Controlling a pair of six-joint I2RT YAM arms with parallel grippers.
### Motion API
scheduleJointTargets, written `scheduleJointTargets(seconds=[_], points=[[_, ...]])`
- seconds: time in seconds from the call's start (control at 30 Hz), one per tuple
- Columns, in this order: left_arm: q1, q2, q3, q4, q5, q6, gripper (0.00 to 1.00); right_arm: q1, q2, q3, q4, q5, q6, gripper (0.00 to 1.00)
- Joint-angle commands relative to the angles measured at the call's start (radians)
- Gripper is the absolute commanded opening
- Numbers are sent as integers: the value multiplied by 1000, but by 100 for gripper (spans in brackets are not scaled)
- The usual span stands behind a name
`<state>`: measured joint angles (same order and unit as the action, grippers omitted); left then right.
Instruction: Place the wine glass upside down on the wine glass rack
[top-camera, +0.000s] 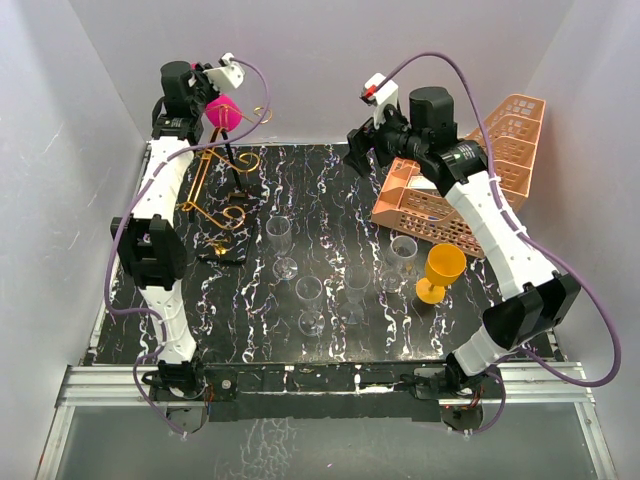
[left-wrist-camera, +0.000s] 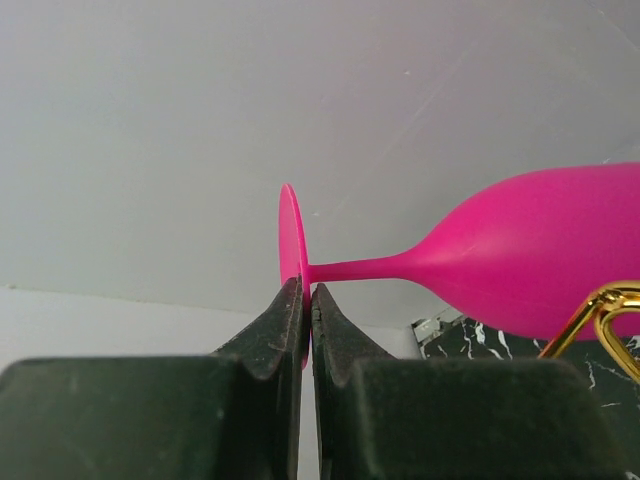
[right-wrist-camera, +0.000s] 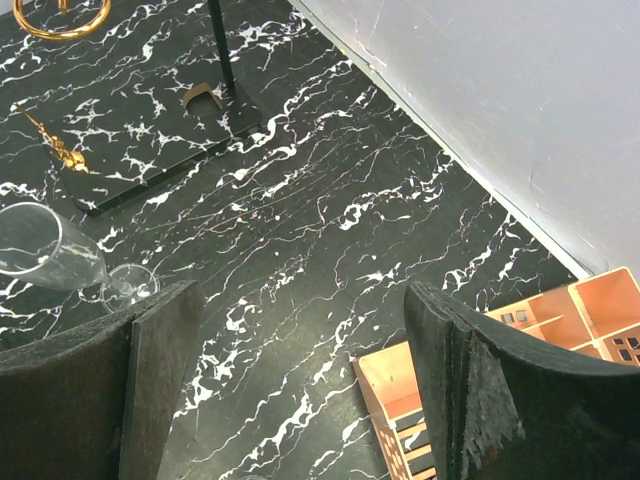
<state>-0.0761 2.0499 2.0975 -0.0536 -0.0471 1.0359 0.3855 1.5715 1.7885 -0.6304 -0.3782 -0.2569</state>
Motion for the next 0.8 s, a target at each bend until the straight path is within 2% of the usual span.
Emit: scheduleJointTargets(seconds=[0.0, 0.33, 0.77], points=[[1, -74, -23, 26, 66, 90, 0, -12, -37, 13, 55, -33, 7, 89], [1, -135, -102, 14, 108, 122, 0, -36, -47, -15, 73, -60, 19, 89], [1, -225, -227, 35, 73, 150, 0, -39, -47, -19, 79, -80, 28, 89]])
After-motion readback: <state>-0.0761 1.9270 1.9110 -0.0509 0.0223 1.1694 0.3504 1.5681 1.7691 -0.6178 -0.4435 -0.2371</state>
